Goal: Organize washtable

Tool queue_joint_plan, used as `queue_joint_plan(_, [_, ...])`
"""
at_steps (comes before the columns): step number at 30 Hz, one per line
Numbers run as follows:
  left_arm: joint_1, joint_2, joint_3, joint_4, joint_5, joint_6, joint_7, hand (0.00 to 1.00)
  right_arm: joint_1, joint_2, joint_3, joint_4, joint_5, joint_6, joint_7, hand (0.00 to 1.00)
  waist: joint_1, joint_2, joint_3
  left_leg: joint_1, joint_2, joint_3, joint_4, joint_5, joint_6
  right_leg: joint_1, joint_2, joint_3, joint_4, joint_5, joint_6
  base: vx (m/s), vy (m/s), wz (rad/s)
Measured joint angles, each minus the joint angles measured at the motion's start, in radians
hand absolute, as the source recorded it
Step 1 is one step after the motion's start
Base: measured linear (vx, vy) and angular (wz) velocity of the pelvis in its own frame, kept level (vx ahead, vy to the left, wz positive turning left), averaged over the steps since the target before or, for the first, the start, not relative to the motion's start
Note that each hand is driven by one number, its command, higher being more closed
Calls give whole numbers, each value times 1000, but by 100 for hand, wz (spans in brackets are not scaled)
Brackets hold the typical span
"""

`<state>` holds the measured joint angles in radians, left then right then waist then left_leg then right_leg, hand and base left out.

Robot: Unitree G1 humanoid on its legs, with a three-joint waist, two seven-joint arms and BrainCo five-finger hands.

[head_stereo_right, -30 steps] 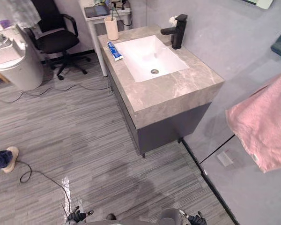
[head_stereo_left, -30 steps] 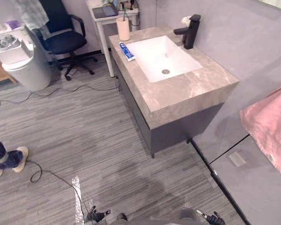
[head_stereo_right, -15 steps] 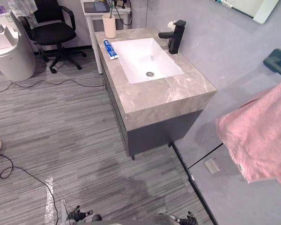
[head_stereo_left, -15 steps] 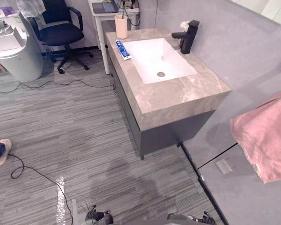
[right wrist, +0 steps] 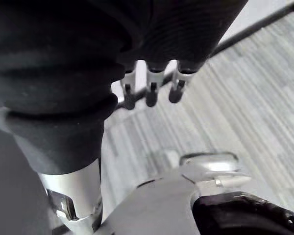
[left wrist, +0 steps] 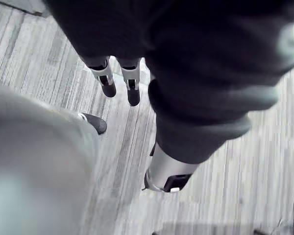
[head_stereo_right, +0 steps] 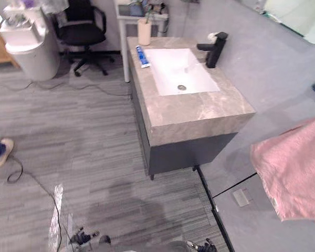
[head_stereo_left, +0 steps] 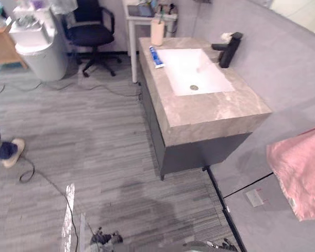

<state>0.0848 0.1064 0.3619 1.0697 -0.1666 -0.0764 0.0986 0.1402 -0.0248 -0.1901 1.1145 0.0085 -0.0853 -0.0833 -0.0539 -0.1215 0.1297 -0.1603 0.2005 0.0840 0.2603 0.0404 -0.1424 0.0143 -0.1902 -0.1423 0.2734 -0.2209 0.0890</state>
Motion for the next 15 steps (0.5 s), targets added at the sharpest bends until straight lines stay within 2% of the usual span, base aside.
queue_joint_plan(3, [22, -9, 78, -1, -44, 0, 17, 0, 0, 0, -8, -3, -1, 4, 1, 0, 14, 17, 13, -4, 47, 24, -24, -27, 3, 12, 22, -34, 7, -5, 5, -124, -25, 37])
queue_joint_plan(5, [47, -16, 113, 0, -69, 3, 18, 0, 3, 6, -33, -12, -2, 4, 0, 0, 16, 21, 18, -1, 54, 66, -66, -40, -10, 10, 17, -50, 16, -20, 12, -114, 10, 44])
queue_joint_plan(7, [71, -26, 145, 0, -87, 3, 20, 0, 7, 4, -48, -14, -2, 3, 0, 0, 24, 33, 24, -30, 66, 93, -23, -42, -11, 11, 17, -51, 11, -24, 17, -49, 44, 21])
queue_joint_plan(8, [83, -56, 188, -1, -100, 5, 34, 0, 5, 4, -72, -16, -6, 3, 0, 0, 28, 42, 30, -49, 69, 100, 36, -76, 1, 12, 15, -39, 9, -33, 32, -25, 116, -1])
queue_joint_plan(9, [90, -74, 188, -4, -107, 7, 58, 0, 3, 5, -86, -16, -9, 4, 0, 0, 28, 45, 31, -45, 70, 110, 61, -91, 7, 10, 16, -15, 7, -33, 35, -13, 130, -15])
queue_joint_plan(10, [90, -89, 162, -11, -109, 8, 70, 0, 0, 4, -84, -16, -11, 5, -1, 0, 26, 45, 29, -47, 67, 118, 72, -96, 11, 9, 15, 2, 5, -30, 39, -10, 118, -37])
queue_joint_plan(11, [113, -86, 58, -18, -121, -21, 129, 0, -9, -2, -61, -14, -21, 8, -2, 0, 23, 39, 18, -68, 61, 135, 106, -108, 19, -3, 9, 32, 5, -15, 46, 11, 96, -37])
queue_joint_plan(12, [123, -70, 6, -3, -126, -43, 145, 0, -15, -10, -45, -5, -24, 8, -2, 0, 21, 44, 14, -84, 63, 139, 137, -127, 20, -9, 2, 37, 5, -16, 49, 49, 128, -34])
queue_joint_plan(14, [108, -56, -36, 37, -124, -32, 143, 0, -23, -27, -44, 11, -24, 11, -1, 0, 13, 66, 6, -107, 61, 140, 211, -176, 35, -9, -6, 41, -3, -11, 63, 71, 143, -15])
queue_joint_plan(15, [106, -49, -54, 42, -122, -5, 136, 0, -19, -32, -44, 19, -29, 21, 1, 0, 19, 70, -15, -105, 48, 157, 227, -215, 42, -4, -26, 50, -21, 0, 70, 133, 217, -26])
